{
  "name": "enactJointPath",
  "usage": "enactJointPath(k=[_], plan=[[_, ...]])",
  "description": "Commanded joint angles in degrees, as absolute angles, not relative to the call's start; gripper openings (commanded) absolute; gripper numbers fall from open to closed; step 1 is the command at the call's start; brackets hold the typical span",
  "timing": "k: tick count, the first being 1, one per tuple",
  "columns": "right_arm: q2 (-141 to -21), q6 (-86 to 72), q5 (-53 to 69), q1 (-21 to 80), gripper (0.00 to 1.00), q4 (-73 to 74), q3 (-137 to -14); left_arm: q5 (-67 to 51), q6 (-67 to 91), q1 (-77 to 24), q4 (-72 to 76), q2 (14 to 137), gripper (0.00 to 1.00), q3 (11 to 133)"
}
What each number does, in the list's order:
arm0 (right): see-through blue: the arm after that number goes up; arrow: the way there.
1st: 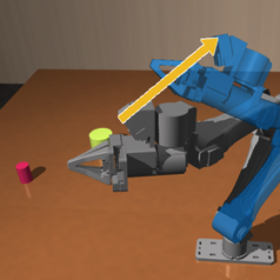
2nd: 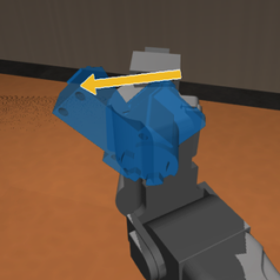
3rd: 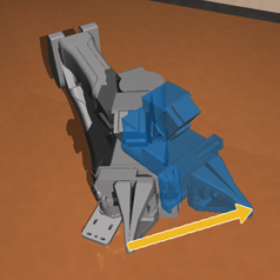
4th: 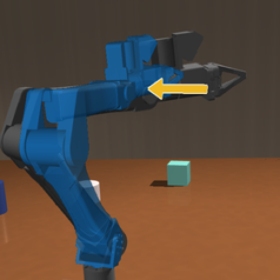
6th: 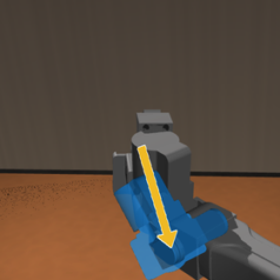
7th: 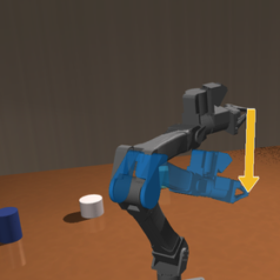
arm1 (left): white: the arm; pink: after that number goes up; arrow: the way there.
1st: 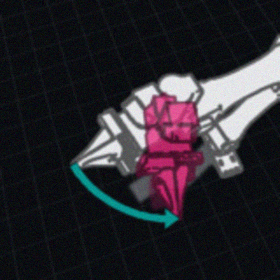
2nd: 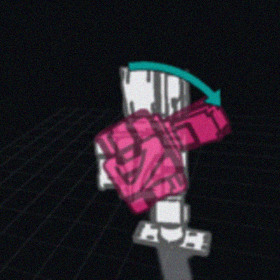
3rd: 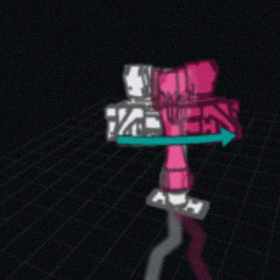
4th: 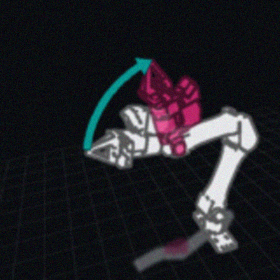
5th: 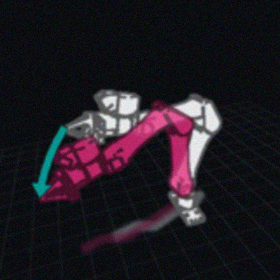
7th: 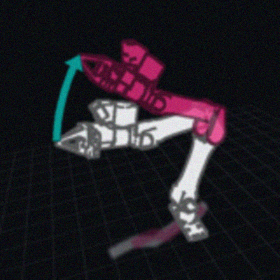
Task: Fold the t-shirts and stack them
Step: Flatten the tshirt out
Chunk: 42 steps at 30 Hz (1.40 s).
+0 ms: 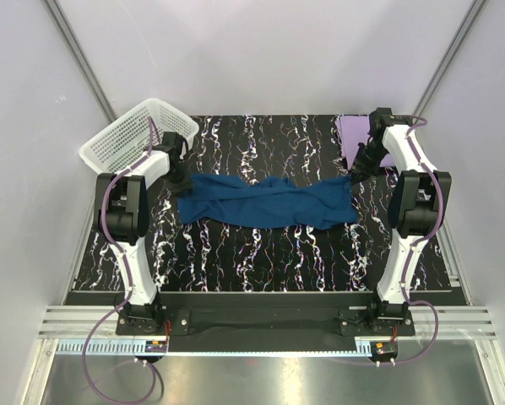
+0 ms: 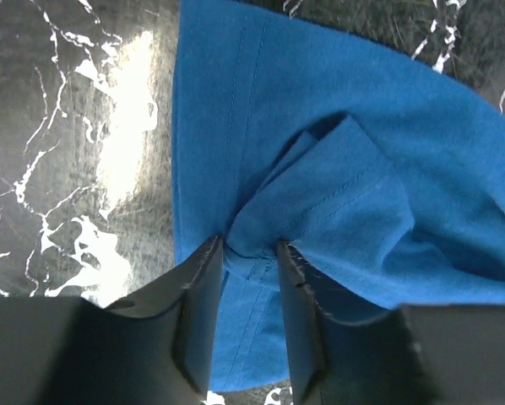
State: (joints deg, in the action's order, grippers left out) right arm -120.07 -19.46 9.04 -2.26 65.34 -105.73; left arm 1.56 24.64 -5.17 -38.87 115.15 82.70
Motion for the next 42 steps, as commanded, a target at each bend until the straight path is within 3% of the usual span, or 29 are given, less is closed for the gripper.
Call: enactJointPath(k=[1,4,7,13,27,34,40,41,42], plan=[[-118.92,-18.63,10.72,-2.37,0.05,64.77,-107.58,3.16,25.05,-4.75,-37.71,116.19,0.24,85.08],[-119.00,-18.54,10.72,-2.37,0.06,64.86,-107.58,3.43,25.05,-4.75,-37.79,115.75,0.08,85.34],[-119.35,-18.37,10.72,-2.37,0.07,65.04,-107.40,4.91,24.79,-4.83,-39.28,113.13,0.00,85.34],[-120.76,-18.46,13.79,-2.02,0.10,64.34,-107.31,6.07,23.91,-5.01,-41.13,107.06,0.00,83.16],[-124.63,-19.86,17.23,-2.02,0.37,61.61,-107.05,2.46,24.79,-7.47,-40.25,103.10,0.00,79.45],[-127.00,-19.33,10.55,-2.28,0.53,61.70,-110.83,2.11,24.52,-8.00,-40.25,102.66,0.00,79.19],[-128.15,-20.74,8.00,-3.16,0.50,55.82,-111.53,2.37,23.91,-8.09,-40.43,102.04,0.00,78.40],[-128.14,-20.83,7.39,-3.16,0.47,55.03,-111.71,2.11,23.91,-8.09,-40.17,101.95,0.00,78.22],[-128.67,-20.57,6.69,-3.25,0.34,53.89,-112.49,2.02,23.91,-8.09,-39.99,101.87,0.00,77.96]])
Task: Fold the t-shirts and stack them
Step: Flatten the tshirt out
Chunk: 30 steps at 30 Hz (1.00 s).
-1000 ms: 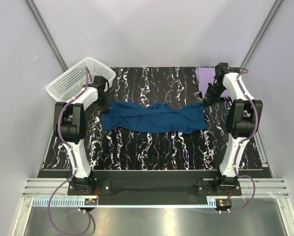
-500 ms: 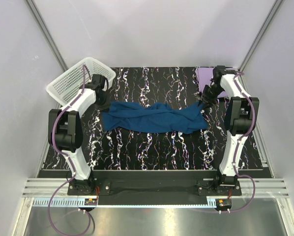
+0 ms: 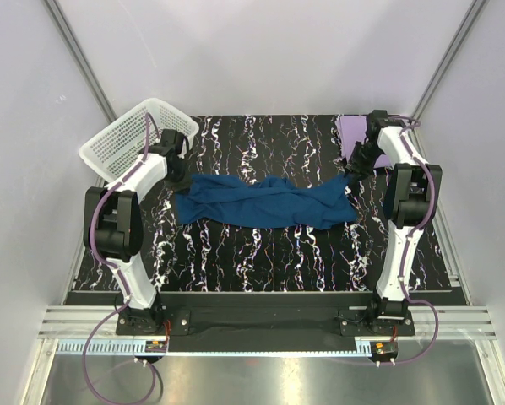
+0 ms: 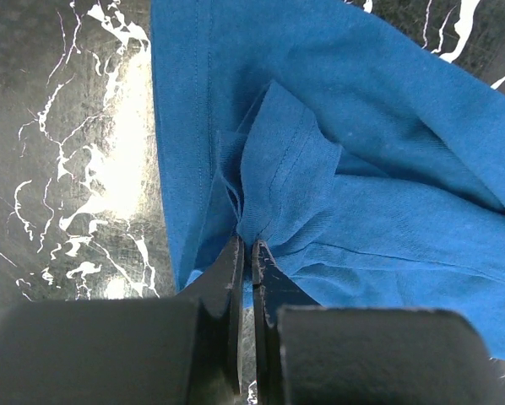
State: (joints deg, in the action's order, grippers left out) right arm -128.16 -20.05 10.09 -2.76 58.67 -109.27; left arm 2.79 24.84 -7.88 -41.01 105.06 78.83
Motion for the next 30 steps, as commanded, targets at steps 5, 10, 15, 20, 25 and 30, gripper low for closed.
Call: enactJointPath(k=[5,10,15,20,25,30], plan=[[-133.06,-17.32,2.99,-3.25,0.41,55.37,-117.59,0.97,24.08,-8.17,-39.46,101.87,0.00,76.99],[-134.56,-13.71,3.94,-3.34,0.51,53.62,-118.30,0.53,23.73,-8.26,-39.29,101.69,0.00,76.91],[-135.35,-13.18,7.47,-3.34,0.50,51.16,-116.82,0.88,23.12,-8.26,-39.37,101.60,0.00,76.91],[-136.49,-12.83,8.88,-3.25,0.51,51.06,-117.07,0.35,23.55,-8.26,-39.03,100.99,0.00,76.55],[-136.85,-13.10,9.15,-2.99,0.50,51.07,-116.37,0.35,23.55,-8.26,-38.94,100.81,0.00,76.46],[-137.81,-12.57,9.93,-2.99,0.46,50.98,-116.10,0.35,23.20,-8.26,-39.29,100.72,0.00,76.99]])
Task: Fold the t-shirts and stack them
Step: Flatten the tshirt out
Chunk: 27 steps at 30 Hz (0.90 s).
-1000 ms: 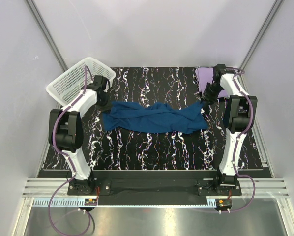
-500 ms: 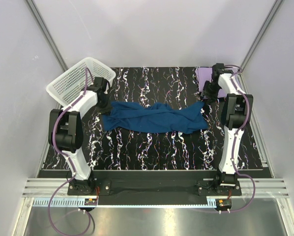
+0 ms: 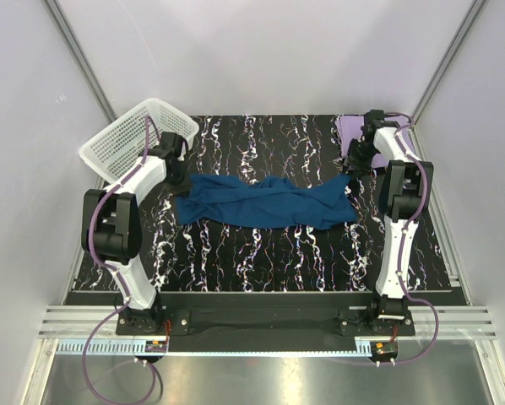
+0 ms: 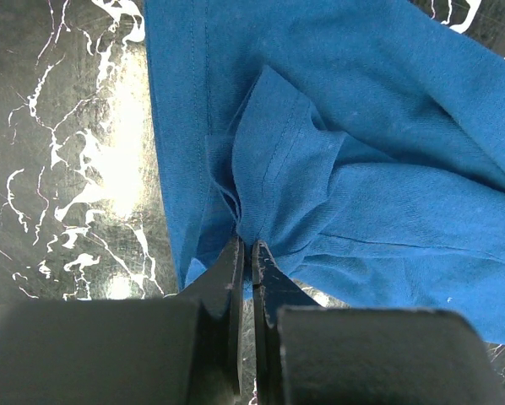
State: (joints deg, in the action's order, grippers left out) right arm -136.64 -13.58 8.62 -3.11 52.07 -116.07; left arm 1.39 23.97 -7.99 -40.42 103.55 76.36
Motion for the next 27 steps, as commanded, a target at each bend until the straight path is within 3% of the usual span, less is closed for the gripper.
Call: enactJointPath(k=[1,7,10,11,15,27], plan=[[-137.90,-12.57,10.11,-2.81,0.45,50.89,-115.84,0.35,23.20,-8.26,-39.37,100.55,0.00,76.99],[-136.94,-12.74,10.99,-2.64,0.33,49.66,-113.91,0.35,23.11,-8.26,-39.46,100.37,0.00,76.73],[-136.23,-13.01,10.90,-2.64,0.22,49.04,-113.99,0.35,23.29,-8.26,-39.46,100.55,0.00,76.99],[-136.32,-13.18,10.81,-2.64,0.13,49.22,-115.21,0.35,23.38,-8.26,-39.46,100.46,0.00,77.08],[-135.27,-14.84,9.41,-2.64,0.00,52.28,-119.08,0.35,23.38,-8.26,-40.34,100.11,0.00,78.66],[-121.56,-27.15,7.82,-5.27,0.00,62.21,-135.51,-1.93,26.01,-8.09,-45.26,92.82,0.00,90.60]])
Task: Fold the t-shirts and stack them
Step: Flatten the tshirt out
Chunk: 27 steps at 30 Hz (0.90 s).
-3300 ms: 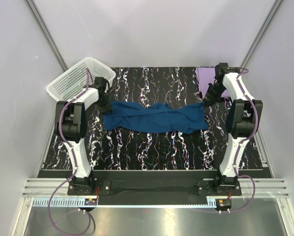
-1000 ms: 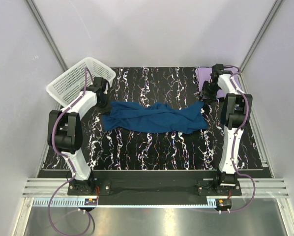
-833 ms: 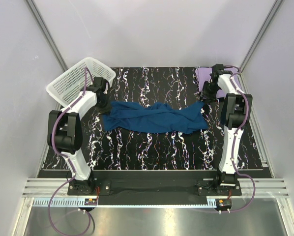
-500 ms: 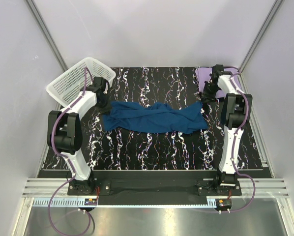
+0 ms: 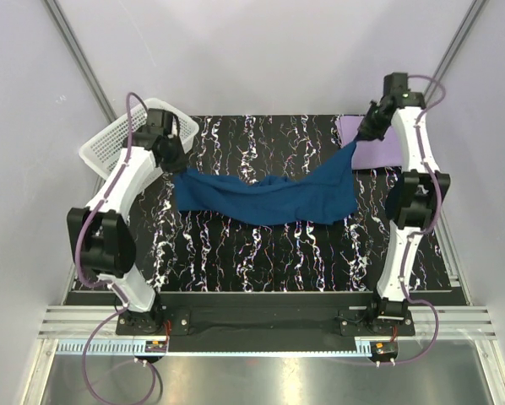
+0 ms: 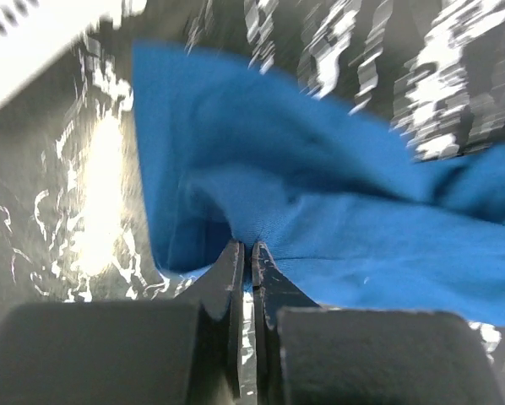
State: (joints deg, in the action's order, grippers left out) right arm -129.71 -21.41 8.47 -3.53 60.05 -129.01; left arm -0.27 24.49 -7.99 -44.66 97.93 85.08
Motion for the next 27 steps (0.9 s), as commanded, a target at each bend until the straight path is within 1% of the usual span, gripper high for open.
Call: enactJointPath(k=[1,6,9,10,11,12,13,14,16,17,18,19,20,22,23,25,27], plan=[[-121.03,-28.12,8.43,-6.32,0.00,62.57,-136.66,-1.93,26.19,-8.09,-45.79,92.20,0.00,91.31],[-116.03,-32.08,12.74,-9.22,0.00,65.04,-142.20,-0.09,26.63,-7.47,-46.84,86.76,0.00,92.11],[-111.98,-32.70,14.94,-10.19,0.00,66.26,-141.59,2.11,26.19,-7.12,-47.99,81.41,0.00,88.08],[-110.84,-32.61,14.94,-10.20,0.00,66.88,-141.16,2.46,26.10,-7.12,-47.73,77.82,0.00,86.33],[-108.05,-32.35,15.12,-10.20,0.00,67.58,-138.54,2.46,26.02,-7.12,-47.29,75.52,0.00,81.18],[-106.28,-32.17,15.29,-10.20,0.00,67.76,-136.08,2.46,26.19,-7.12,-47.02,73.58,0.00,78.69],[-104.17,-32.17,15.73,-10.20,0.00,67.33,-132.75,2.81,26.28,-7.12,-46.67,71.74,0.00,75.70],[-99.36,-31.99,16.17,-10.20,0.00,65.85,-124.45,2.46,26.37,-7.12,-46.58,68.06,0.00,70.45],[-93.98,-31.64,17.84,-10.02,0.00,63.47,-114.57,1.59,27.24,-7.21,-46.32,64.88,0.00,64.45],[-89.34,-30.77,17.75,-10.02,0.00,61.72,-105.21,0.97,28.64,-7.21,-45.97,62.34,0.00,61.73],[-87.21,-30.15,17.84,-9.93,0.00,61.00,-100.68,0.36,29.44,-7.21,-45.44,61.01,0.00,55.52],[-85.36,-29.62,17.23,-9.93,0.00,60.82,-96.55,-2.08,30.05,-7.29,-44.22,60.13,0.00,52.85],[-82.47,-29.01,16.79,-9.93,0.00,60.39,-89.37,-2.63,31.54,-7.38,-43.69,58.99,0.00,50.04],[-79.90,-28.39,17.05,-9.84,0.00,60.03,-83.17,-3.86,33.04,-7.82,-41.84,58.62,0.01,43.79],[-77.54,-28.48,16.96,-9.76,0.00,59.16,-77.49,-4.13,34.70,-8.43,-40.79,58.80,0.01,42.55],[-76.12,-28.30,17.40,-9.76,0.00,58.71,-73.32,-5.00,36.29,-9.31,-39.73,60.55,0.02,42.19],[-75.15,-27.78,17.40,-9.75,0.00,58.80,-69.62,-5.71,40.50,-9.23,-39.29,61.69,0.06,40.96]])
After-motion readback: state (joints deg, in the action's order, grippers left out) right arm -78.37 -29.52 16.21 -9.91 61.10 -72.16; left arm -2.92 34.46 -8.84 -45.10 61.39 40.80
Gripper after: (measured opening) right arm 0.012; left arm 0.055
